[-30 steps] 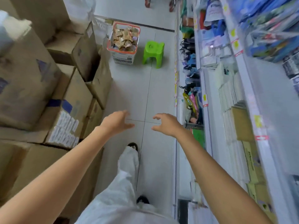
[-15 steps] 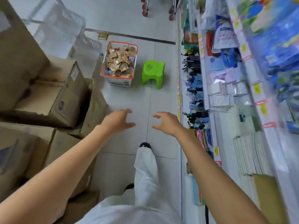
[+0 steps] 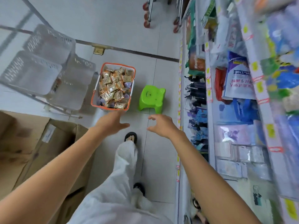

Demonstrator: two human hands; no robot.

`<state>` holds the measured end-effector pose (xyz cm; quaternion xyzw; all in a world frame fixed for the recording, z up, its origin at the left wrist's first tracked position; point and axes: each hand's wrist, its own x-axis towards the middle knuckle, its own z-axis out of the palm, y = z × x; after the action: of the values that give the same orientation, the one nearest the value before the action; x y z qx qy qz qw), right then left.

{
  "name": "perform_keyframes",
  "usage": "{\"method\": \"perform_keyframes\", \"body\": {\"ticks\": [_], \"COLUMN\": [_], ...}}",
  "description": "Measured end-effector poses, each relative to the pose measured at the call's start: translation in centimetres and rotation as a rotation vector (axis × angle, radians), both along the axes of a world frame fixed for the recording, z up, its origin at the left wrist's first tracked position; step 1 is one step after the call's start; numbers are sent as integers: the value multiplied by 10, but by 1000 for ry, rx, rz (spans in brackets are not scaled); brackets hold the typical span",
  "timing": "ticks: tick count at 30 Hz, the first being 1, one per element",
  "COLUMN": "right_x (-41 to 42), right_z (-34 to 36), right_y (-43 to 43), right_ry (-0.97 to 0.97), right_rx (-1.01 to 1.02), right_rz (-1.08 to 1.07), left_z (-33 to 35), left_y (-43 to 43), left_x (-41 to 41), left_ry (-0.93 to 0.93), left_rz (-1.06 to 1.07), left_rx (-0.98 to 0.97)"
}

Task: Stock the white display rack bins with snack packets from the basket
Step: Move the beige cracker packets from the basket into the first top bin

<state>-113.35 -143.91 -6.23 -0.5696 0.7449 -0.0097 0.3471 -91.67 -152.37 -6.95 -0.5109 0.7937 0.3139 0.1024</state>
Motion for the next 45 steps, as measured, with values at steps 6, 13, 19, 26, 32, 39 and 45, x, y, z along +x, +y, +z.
{"method": "perform_keyframes", "body": {"ticks": [6, 13, 19, 26, 32, 39, 45], "right_x": [-54, -107, -131, -104, -64, -24, -2], "right_z": [-9, -5, -18, -33, -57, -102, -191], "right_y": [-152, -296, -408, -516, -585, -656, -711], "right_ry": [53, 58, 33, 85, 119, 109, 63], "right_rx": [13, -13, 9, 87, 117, 171, 248], "right_rz": [45, 112, 333, 599, 790, 1022, 1177], "left_z": [-17, -6, -16, -41, -55, -80, -153], "left_y": [-138, -261, -323, -364, -395, -415, -444], "left_x": [-58, -99, -102, -80, -61, -48, -61], "left_ry": [27, 13, -66, -58, 35, 47, 56], "left_rz": [15, 112, 321, 544, 746, 1036, 1330], "left_rx": [-69, -62, -17, 29, 56, 162, 252]}}
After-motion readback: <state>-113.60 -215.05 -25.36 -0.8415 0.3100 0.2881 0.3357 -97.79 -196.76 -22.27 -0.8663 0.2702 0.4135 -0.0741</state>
